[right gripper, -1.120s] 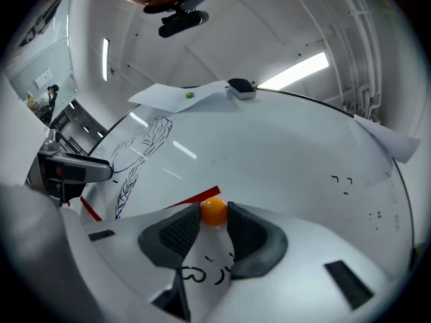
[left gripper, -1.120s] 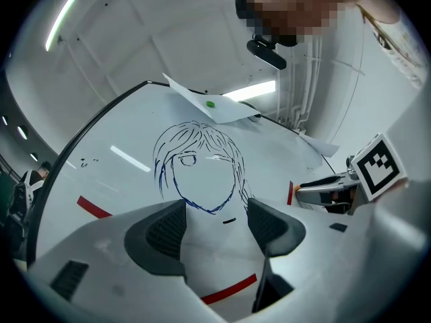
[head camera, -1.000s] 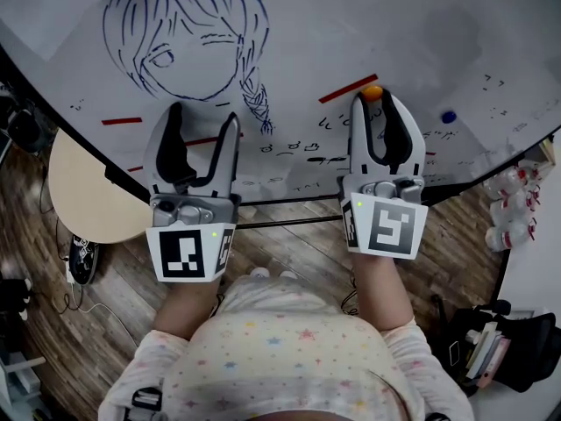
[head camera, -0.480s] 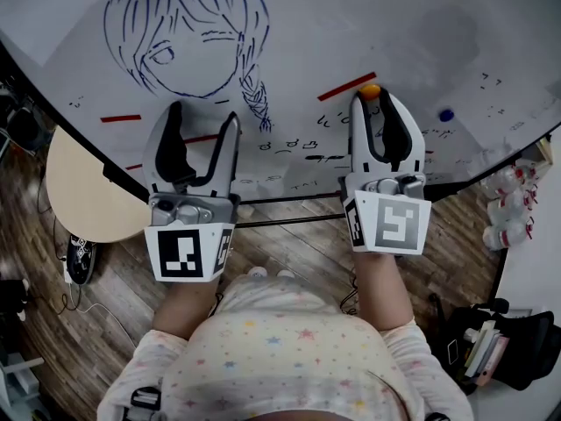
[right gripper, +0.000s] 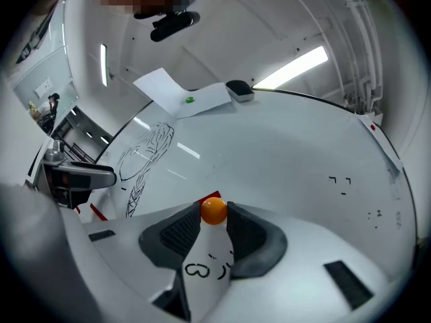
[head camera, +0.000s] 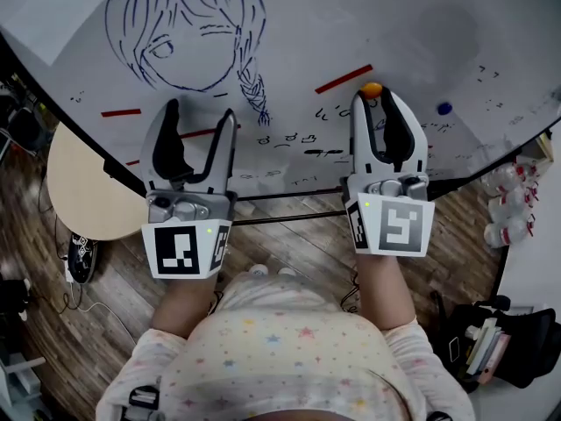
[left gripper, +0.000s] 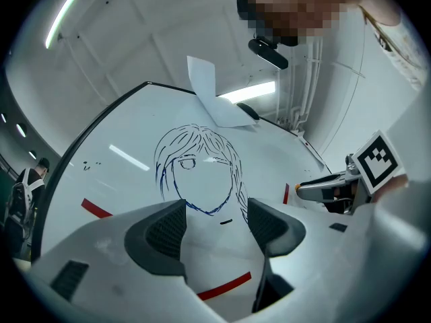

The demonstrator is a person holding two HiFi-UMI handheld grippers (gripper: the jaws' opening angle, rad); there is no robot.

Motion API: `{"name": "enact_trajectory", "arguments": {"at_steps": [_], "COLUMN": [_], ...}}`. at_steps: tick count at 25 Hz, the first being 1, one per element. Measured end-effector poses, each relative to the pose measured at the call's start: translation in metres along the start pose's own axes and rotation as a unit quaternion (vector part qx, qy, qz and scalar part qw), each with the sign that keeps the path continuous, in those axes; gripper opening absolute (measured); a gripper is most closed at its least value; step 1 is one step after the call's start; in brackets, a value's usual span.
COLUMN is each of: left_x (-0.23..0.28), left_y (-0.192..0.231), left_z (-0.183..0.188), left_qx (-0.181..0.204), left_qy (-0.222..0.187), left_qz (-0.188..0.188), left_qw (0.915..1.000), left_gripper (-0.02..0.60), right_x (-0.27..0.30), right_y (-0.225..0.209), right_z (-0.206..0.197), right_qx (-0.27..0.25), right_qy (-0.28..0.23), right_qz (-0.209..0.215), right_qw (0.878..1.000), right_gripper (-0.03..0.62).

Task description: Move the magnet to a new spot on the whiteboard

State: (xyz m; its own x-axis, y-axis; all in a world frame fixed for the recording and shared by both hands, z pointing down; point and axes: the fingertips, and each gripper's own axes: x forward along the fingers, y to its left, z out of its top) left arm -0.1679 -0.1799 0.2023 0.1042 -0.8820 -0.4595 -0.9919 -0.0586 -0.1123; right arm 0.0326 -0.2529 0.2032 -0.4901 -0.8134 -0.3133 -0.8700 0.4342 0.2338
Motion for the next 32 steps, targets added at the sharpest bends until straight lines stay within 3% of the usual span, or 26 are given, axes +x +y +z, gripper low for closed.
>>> {"name": "enact_trajectory", "arguments": {"at_steps": [7, 13, 32], "left_x": [-0.001, 0.0, 0.021], "left_y": [-0.006, -0.015, -0.073], "left_z": [0.006, 0.01, 0.01], "left_qx": [0.001, 0.0, -0.028], "left_qy": [-0.004, -0.007, -0.018], "left_qz": [-0.007, -0.017, -0.084], "left_qw": [1.0, 0.9998, 0.9959], "left_gripper": [0.262, 0.262, 0.262], "right_x": [-0.008, -0.012, -0.052], "right_y": [-0.003, -0.005, -0.058], "right_z": [0.002, 0.029, 0.028], "right_qx": [0.005, -0.032, -0.04], "right_qy": [-0.002, -0.001, 0.013], "right_qz": [-0.002, -0.007, -0.072], "right_qw": [1.0, 0.999, 0.997], "right_gripper": [0.121, 0.121, 0.121]}}
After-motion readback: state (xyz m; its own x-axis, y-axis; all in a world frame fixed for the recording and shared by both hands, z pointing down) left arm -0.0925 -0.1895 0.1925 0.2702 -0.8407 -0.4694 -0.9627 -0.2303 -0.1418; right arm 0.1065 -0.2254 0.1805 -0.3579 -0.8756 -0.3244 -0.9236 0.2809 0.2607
